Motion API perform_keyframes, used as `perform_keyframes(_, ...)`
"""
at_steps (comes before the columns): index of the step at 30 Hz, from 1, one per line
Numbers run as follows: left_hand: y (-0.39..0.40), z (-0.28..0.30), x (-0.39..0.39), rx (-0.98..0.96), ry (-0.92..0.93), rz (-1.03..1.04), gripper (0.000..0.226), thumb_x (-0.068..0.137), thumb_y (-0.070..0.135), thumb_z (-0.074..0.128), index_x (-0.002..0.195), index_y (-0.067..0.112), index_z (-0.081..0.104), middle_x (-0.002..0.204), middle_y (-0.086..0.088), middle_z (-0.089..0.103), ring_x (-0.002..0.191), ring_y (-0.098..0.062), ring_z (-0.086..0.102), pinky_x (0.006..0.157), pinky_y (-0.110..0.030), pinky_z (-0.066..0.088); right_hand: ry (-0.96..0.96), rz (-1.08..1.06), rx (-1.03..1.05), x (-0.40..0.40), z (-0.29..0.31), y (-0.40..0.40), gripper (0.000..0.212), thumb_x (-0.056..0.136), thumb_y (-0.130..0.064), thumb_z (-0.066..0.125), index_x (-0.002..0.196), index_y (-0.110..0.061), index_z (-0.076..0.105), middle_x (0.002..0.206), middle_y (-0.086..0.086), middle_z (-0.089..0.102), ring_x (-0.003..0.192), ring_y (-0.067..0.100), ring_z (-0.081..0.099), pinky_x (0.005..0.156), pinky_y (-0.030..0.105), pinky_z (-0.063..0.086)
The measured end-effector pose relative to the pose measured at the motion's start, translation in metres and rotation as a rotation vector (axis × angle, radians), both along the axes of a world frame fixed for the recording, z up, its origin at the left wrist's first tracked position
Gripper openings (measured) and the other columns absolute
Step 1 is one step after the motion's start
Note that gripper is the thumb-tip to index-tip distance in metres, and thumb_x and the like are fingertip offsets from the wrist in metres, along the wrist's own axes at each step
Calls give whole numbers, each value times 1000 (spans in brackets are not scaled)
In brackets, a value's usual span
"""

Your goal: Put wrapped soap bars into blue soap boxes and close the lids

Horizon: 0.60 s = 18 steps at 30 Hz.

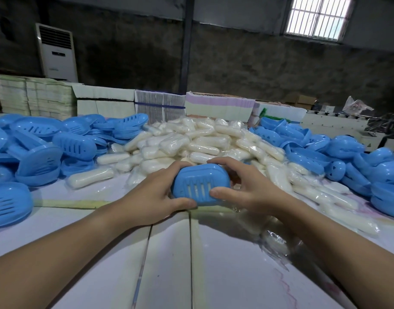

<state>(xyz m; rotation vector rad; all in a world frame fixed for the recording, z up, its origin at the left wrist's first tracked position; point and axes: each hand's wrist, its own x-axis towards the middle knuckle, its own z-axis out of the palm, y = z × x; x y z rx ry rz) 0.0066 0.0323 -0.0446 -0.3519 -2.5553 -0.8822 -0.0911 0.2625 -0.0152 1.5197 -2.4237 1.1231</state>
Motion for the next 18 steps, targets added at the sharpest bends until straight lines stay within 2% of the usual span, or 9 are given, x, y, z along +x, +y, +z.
perform_keyframes(3, -1, 0, 2, 63, -39, -43, 52, 81, 52, 73, 124, 49, 45, 108, 26, 61, 100, -1, 63, 78, -31, 59, -23, 36, 48, 4, 0, 1, 76, 76, -36, 81, 140, -41, 40, 123, -24, 57, 114, 2, 58, 91, 17, 49)
perform_keyframes(5, 0, 1, 4, 114, -70, -77, 51, 80, 57, 68, 124, 51, 44, 108, 29, 60, 95, -3, 65, 73, -32, 61, 29, 43, 57, 7, 1, 0, 80, 76, -33, 83, 142, -38, 38, 127, -24, 54, 117, 1, 55, 94, 18, 48)
perform_keyframes(8, 3, 2, 5, 116, -68, -86, 55, 77, 63, 65, 125, 50, 43, 109, 31, 58, 96, -2, 65, 71, -30, 61, 41, 58, 44, 8, 3, 0, 75, 78, -33, 83, 141, -35, 40, 126, -20, 55, 116, 5, 56, 94, 26, 50)
perform_keyframes(12, 3, 3, 7, 141, -77, -88, 55, 76, 62, 68, 125, 50, 45, 108, 32, 59, 91, 0, 66, 64, -26, 60, 44, 71, 23, 6, 3, 1, 72, 77, -41, 81, 137, -37, 43, 123, -19, 58, 114, 8, 59, 91, 27, 52)
perform_keyframes(15, 2, 5, 7, 138, -83, -92, 54, 77, 65, 66, 125, 50, 46, 111, 28, 61, 95, -2, 65, 72, -31, 60, -1, 90, -20, 5, 2, 0, 69, 76, -43, 80, 134, -41, 44, 119, -19, 59, 110, 10, 61, 87, 24, 53)
perform_keyframes(18, 1, 6, 8, 177, -95, -100, 49, 79, 60, 68, 123, 49, 49, 111, 20, 64, 98, -10, 67, 81, -38, 60, -150, 107, -86, 6, 0, -2, 56, 78, -42, 76, 128, -43, 50, 111, -16, 63, 100, 10, 66, 77, 23, 55)
